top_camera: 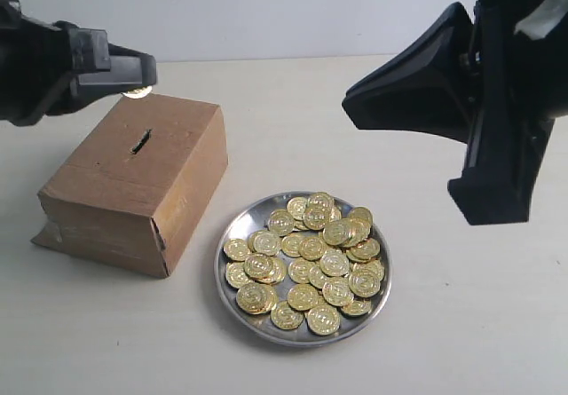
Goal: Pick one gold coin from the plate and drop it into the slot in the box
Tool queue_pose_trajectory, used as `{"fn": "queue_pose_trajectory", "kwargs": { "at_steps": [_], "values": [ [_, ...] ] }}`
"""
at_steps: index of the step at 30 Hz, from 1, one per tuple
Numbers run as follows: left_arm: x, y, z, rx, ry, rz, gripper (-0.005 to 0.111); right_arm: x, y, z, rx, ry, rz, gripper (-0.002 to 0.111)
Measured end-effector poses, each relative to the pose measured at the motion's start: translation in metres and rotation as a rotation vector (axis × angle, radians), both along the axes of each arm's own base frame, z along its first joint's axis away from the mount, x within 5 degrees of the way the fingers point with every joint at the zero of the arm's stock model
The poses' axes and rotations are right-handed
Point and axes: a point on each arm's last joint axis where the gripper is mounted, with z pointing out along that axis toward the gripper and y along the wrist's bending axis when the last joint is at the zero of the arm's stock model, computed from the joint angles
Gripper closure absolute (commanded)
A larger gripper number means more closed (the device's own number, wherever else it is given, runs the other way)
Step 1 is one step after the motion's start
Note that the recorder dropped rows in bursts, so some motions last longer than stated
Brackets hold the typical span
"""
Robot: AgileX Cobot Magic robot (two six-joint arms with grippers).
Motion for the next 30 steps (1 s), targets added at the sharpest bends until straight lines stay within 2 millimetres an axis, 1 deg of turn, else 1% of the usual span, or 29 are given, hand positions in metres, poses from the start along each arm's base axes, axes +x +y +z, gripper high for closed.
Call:
{"fn": "queue_pose_trajectory", "kwargs": {
  "at_steps": [4, 6, 9, 14, 19, 22, 27, 30],
  "values": [
    [0.01, 0.008, 0.001, 0.158, -0.139, 0.05, 0.107, -0.004, -0.001, 0.001, 0.007, 0.018, -0.001, 0.108],
    [0.017, 0.01, -0.003, 0.231, -0.187, 0.07, 0.107, -0.004, -0.001, 0.001, 0.008, 0.026, 0.0, 0.108],
    [0.029, 0.011, -0.013, 0.306, -0.212, 0.103, 0.107, -0.004, -0.001, 0.001, 0.019, 0.044, -0.013, 0.108],
    [0.057, 0.005, -0.039, 0.386, -0.184, 0.158, 0.107, -0.004, -0.001, 0.001, 0.031, 0.064, -0.03, 0.108],
    [0.085, -0.002, -0.054, 0.426, -0.175, 0.204, 0.107, -0.005, -0.001, 0.001, 0.035, 0.071, -0.033, 0.108],
    [0.096, -0.004, -0.063, 0.438, -0.141, 0.203, 0.107, -0.005, -0.001, 0.001, 0.038, 0.074, -0.035, 0.108],
    [0.113, 0.001, -0.087, 0.458, -0.027, 0.179, 0.107, -0.005, -0.001, 0.001, 0.04, 0.08, -0.037, 0.108],
    [0.122, 0.008, -0.095, 0.455, 0.029, 0.168, 0.107, -0.005, -0.001, 0.001, 0.044, 0.087, -0.044, 0.108]
  ]
}}
